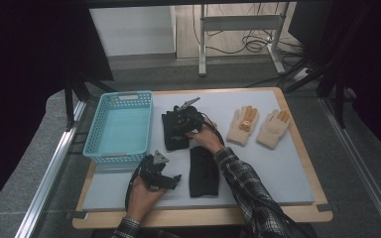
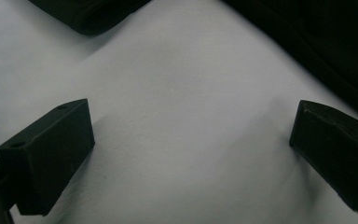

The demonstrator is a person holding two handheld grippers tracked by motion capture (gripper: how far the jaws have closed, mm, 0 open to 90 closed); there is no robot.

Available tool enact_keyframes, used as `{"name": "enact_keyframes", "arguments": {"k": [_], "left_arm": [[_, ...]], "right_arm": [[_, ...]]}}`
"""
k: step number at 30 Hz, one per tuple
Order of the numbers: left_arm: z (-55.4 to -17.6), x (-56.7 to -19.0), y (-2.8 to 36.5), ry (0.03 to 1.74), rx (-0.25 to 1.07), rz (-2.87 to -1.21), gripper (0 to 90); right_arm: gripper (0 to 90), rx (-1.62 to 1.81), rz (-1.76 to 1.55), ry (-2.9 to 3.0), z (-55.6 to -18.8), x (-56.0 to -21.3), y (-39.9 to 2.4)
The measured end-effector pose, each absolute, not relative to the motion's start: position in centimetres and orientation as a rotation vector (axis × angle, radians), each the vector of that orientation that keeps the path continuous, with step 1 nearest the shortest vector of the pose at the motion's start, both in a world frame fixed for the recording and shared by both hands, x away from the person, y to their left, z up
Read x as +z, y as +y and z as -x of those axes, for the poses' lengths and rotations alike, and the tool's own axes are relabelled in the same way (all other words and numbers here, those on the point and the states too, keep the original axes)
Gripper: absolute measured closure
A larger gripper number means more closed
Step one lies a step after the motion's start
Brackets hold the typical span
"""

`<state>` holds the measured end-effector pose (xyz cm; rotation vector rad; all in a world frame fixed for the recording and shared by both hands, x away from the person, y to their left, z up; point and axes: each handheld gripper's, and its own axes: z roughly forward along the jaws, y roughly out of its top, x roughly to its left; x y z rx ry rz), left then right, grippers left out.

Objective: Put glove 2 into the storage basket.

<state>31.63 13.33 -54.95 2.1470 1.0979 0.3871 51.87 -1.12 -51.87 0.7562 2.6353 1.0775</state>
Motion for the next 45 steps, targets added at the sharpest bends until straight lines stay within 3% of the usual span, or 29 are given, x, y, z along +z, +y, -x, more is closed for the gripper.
{"name": "enact_keyframes", "arguments": {"k": [4, 5, 6, 7, 8, 10, 12, 20, 27, 45], "left_arm": [[-31.6, -55.0, 13.3, 1.098, 0.387, -2.147, 0.2], [-31.6, -55.0, 13.3, 1.098, 0.387, -2.147, 0.2], [-31.6, -55.0, 13.3, 1.098, 0.387, -2.147, 0.2], [-31.6, -55.0, 13.3, 1.098, 0.387, -2.147, 0.2], [-31.6, -55.0, 13.3, 1.099, 0.386, -2.147, 0.2], [-31.6, -55.0, 13.3, 1.099, 0.386, -2.148, 0.2], [-31.6, -55.0, 13.3, 1.099, 0.386, -2.148, 0.2], [-31.6, -55.0, 13.3, 1.098, 0.386, -2.148, 0.2], [-31.6, -54.9, 13.4, 1.094, 0.387, -2.158, 0.2], [-31.7, -54.9, 13.4, 1.091, 0.392, -2.158, 0.3]], "right_arm": [[44.6, 1.019, -0.757, 2.662, -52.1, -52.5, -0.4], [52.8, 1.05, -0.827, 2.672, -52.4, -52.7, -0.4], [52.8, 1.05, -0.827, 2.672, -52.4, -52.7, -0.4], [58.2, 1.057, -0.85, 2.658, -52.4, -52.8, -0.4], [69.5, 1.045, -0.882, 2.649, -52.5, -52.7, -0.5], [80.2, 1.045, -0.905, 2.664, -52.5, -52.6, -0.5], [85.4, 1.042, -0.894, 2.669, -52.4, -52.5, -0.4], [87.7, 1.034, -0.894, 2.653, -52.1, -51.8, -0.6], [87.7, 1.121, -0.91, 2.604, -51.2, -49.0, -1.7], [87.5, 1.258, -0.945, 2.518, -44.2, -43.0, -8.2]]}}
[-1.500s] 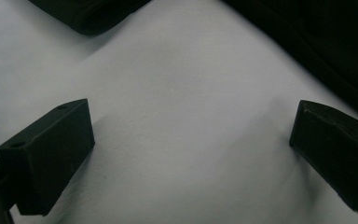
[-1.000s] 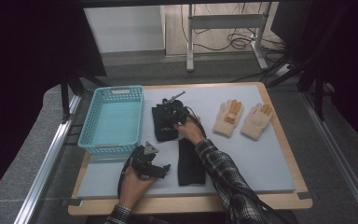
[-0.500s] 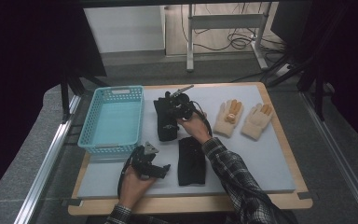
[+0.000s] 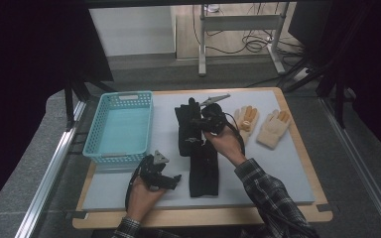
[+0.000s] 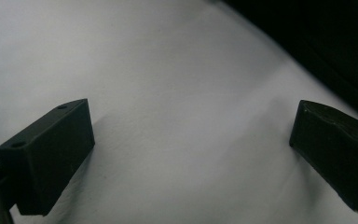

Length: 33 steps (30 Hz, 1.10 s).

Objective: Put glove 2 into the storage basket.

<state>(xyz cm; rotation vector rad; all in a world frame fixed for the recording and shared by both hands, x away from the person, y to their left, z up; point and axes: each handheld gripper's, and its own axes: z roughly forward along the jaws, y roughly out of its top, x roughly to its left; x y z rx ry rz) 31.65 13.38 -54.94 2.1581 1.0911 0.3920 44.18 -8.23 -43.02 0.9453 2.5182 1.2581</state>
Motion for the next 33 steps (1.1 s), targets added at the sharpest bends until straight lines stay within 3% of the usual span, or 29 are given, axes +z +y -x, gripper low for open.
{"name": "enact_keyframes", "arguments": {"k": [8, 18, 26, 33], "left_arm": [[-31.6, -55.0, 13.3, 1.099, 0.392, -2.144, 0.3], [-31.6, -55.0, 13.3, 1.099, 0.391, -2.144, 0.4], [-31.6, -54.9, 13.3, 1.097, 0.395, -2.147, 0.4], [-31.6, -54.9, 13.3, 1.093, 0.393, -2.157, 0.4]], "right_arm": [[87.3, 1.285, -0.979, 2.494, -40.3, -42.1, -11.1], [87.2, 1.262, -1.031, 2.517, -34.7, -43.5, -12.9], [87.1, 1.182, -1.128, 2.497, -34.8, -47.6, -13.1], [86.9, 1.137, -1.128, 2.501, -34.9, -49.1, -13.1]]}}
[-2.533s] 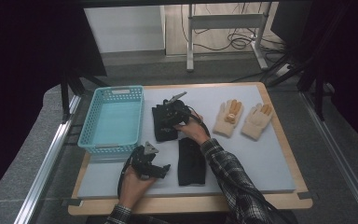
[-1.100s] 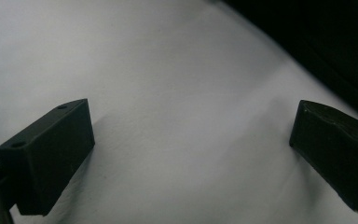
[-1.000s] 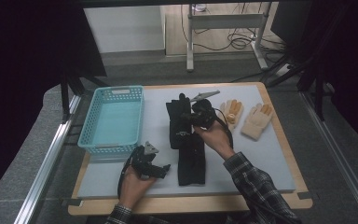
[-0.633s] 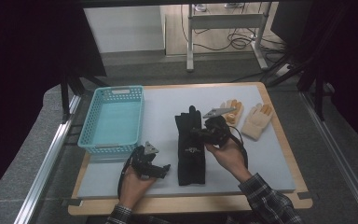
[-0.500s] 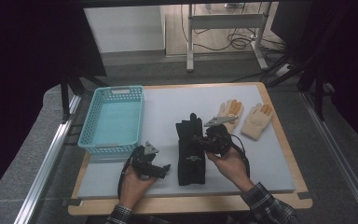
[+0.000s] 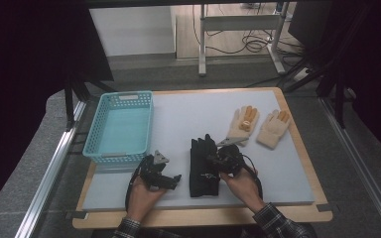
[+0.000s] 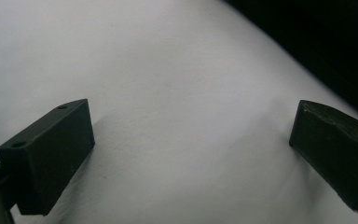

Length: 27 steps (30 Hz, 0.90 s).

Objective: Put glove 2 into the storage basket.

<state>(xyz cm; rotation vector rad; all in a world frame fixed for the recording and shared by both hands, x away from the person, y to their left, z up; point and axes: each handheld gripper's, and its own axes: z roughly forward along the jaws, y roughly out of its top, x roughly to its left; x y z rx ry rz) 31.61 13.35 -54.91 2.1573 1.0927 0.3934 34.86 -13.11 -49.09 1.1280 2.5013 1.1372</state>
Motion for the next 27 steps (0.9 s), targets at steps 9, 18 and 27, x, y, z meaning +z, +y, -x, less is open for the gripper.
{"name": "enact_keyframes", "arguments": {"k": [9, 18, 27], "left_arm": [[-31.6, -54.9, 13.3, 1.094, 0.395, -2.154, 0.4], [-31.6, -54.9, 13.3, 1.096, 0.393, -2.153, 0.4], [-31.6, -54.9, 13.4, 1.101, 0.389, -2.15, 0.6]], "right_arm": [[86.9, 1.174, -1.094, 2.465, -34.2, -47.2, -13.5], [86.8, 1.174, -1.102, 2.481, -34.3, -47.8, -13.6], [69.1, 1.205, -1.064, 2.517, -35.1, -49.1, -13.6]]}}
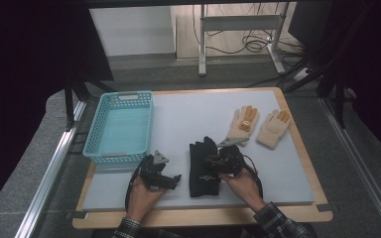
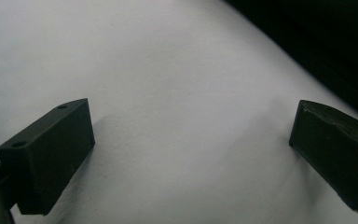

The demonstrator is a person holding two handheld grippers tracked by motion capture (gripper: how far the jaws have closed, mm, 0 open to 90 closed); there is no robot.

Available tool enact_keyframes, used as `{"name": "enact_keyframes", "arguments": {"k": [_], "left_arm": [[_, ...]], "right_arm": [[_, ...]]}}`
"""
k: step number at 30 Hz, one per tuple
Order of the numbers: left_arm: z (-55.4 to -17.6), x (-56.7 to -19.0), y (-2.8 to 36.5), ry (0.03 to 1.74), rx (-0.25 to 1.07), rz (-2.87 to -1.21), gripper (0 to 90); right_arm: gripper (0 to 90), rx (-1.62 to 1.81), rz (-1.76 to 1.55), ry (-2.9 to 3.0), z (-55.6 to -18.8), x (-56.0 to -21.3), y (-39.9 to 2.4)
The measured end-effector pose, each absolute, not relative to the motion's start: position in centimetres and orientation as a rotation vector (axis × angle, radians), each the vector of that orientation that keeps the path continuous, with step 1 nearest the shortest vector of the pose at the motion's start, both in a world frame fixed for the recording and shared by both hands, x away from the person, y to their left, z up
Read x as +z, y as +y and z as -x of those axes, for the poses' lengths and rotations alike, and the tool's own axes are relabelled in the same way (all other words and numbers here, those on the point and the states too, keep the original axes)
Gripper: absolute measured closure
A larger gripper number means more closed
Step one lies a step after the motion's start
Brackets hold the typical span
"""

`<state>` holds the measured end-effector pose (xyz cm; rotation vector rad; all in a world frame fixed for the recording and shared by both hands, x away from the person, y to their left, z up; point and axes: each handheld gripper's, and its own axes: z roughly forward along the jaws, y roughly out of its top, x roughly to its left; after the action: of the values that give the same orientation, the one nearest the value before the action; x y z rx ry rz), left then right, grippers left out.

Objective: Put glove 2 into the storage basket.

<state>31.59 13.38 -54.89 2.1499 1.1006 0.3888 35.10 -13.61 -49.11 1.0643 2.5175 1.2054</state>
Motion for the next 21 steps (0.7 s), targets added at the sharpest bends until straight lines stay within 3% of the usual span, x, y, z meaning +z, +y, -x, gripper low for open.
{"name": "enact_keyframes", "arguments": {"k": [1, 5, 8, 9, 13, 21], "left_arm": [[-31.5, -54.8, 13.4, 1.109, 0.398, -2.149, 0.5], [-31.1, -54.7, 13.8, 1.12, 0.409, -2.157, 0.5], [-30.8, -54.5, 14.6, 1.153, 0.45, -2.162, 0.7], [-30.7, -54.4, 14.8, 1.162, 0.458, -2.164, 0.7], [-30.0, -54.5, 16.0, 1.197, 0.469, -2.152, 0.6], [-29.3, -55.2, 19.7, 1.289, 0.45, -2.063, 0.0]], "right_arm": [[64.2, 1.204, -1.04, 2.505, -35.1, -48.5, -14.2], [62.4, 1.165, -0.992, 2.505, -35.2, -48.2, -15.2], [70.0, 1.165, -0.991, 2.524, -35.3, -48.8, -16.7], [78.7, 1.157, -0.992, 2.547, -35.1, -49.5, -17.6], [88.3, 1.132, -0.968, 2.602, -34.4, -51.1, -18.8], [88.4, 1.136, -0.875, 2.678, -33.1, -52.5, -18.1]]}}
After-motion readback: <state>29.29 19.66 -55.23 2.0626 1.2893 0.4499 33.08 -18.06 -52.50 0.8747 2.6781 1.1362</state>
